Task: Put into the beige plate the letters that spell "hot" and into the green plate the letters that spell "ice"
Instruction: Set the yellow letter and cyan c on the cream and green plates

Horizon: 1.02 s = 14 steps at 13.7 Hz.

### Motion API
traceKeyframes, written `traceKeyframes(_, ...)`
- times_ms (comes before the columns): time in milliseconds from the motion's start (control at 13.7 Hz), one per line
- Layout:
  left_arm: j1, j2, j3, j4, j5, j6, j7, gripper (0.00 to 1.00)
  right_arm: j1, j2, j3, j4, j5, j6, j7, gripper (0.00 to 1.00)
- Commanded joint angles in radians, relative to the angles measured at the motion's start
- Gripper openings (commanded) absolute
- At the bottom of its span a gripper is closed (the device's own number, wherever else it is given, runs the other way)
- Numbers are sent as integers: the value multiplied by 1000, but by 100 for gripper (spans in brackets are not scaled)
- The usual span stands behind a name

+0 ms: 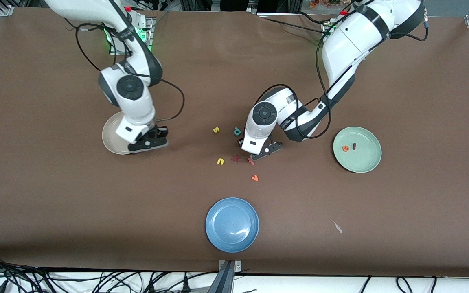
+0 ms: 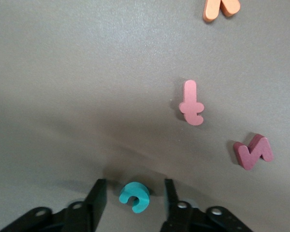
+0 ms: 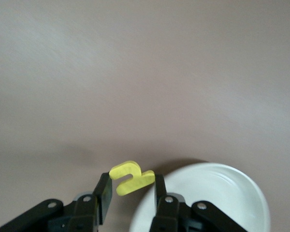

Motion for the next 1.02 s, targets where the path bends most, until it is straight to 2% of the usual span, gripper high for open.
traceKeyframes(0,-13,14,8,22,-8,-4,-5,38,-16,-142,-34,-166,28,8,-90,20)
traceKeyframes(73,-13,15,8,22,-8,-4,-5,31,-18,-181,-41,-209,30,8,-107,21)
traceKeyframes(291,-15,17,8,22,-8,-9,-7,14,-30,-257,-115,-309,30,13,-215,22)
traceKeyframes(437,-12,15,8,24,-8,-12,-4,9,-36,-300,-155,-355,36,12,-277,29)
traceKeyframes(655,11,-17,6,30,-11,-55,-2,10,-38,-311,-189,-366,40,12,-302,85)
traceKeyframes(728,33,-32,0,47,-13,-93,4,9,-38,-311,-189,-365,42,12,-300,94)
traceKeyframes(801,46,-49,-6,67,-13,-137,9,10,-38,-313,-187,-363,43,12,-300,99)
traceKeyframes(946,74,-72,-6,111,-13,-214,25,10,-38,-321,-187,-360,75,8,-302,100)
